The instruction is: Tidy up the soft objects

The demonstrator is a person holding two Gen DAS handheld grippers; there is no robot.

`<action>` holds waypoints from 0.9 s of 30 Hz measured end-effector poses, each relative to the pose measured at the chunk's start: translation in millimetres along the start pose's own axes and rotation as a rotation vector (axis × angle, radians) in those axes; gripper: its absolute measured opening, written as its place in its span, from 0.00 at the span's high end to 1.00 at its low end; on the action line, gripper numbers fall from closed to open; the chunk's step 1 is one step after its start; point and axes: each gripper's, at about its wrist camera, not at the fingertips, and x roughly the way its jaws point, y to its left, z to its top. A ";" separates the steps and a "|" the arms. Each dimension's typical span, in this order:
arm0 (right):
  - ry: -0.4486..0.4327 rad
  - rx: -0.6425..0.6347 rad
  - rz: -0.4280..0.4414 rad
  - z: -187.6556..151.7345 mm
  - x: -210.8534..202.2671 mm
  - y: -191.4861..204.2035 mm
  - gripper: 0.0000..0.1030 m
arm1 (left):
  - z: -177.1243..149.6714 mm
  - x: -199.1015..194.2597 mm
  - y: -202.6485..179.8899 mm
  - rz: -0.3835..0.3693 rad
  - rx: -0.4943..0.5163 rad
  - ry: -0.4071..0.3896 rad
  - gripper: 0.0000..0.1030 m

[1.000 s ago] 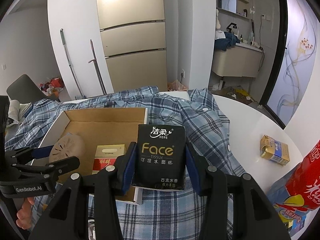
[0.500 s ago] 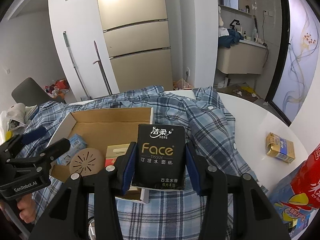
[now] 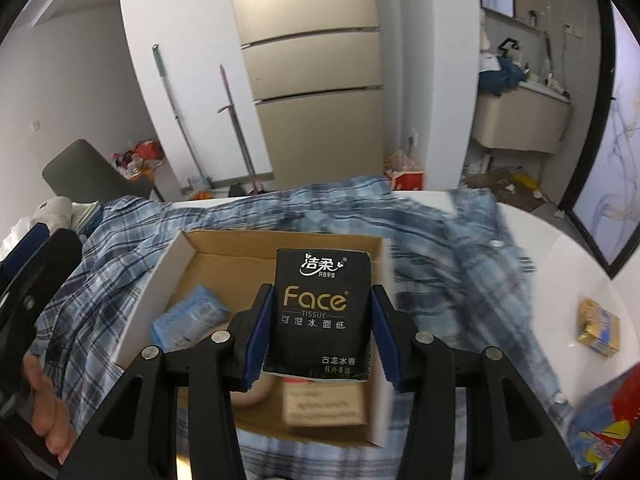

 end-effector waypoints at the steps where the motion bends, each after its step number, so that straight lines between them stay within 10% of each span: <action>1: 0.012 0.003 0.012 1.4 7.4 5.0 0.55 | -0.7 3.2 6.6 0.016 -0.030 0.008 0.00; 16: 0.132 -0.019 -0.004 6.3 81.6 41.5 0.55 | -8.6 24.0 34.4 -0.021 -0.139 0.084 0.00; 27: 0.049 -0.055 -0.012 13.4 48.3 41.6 0.38 | 1.1 6.1 29.8 -0.035 -0.122 0.030 0.00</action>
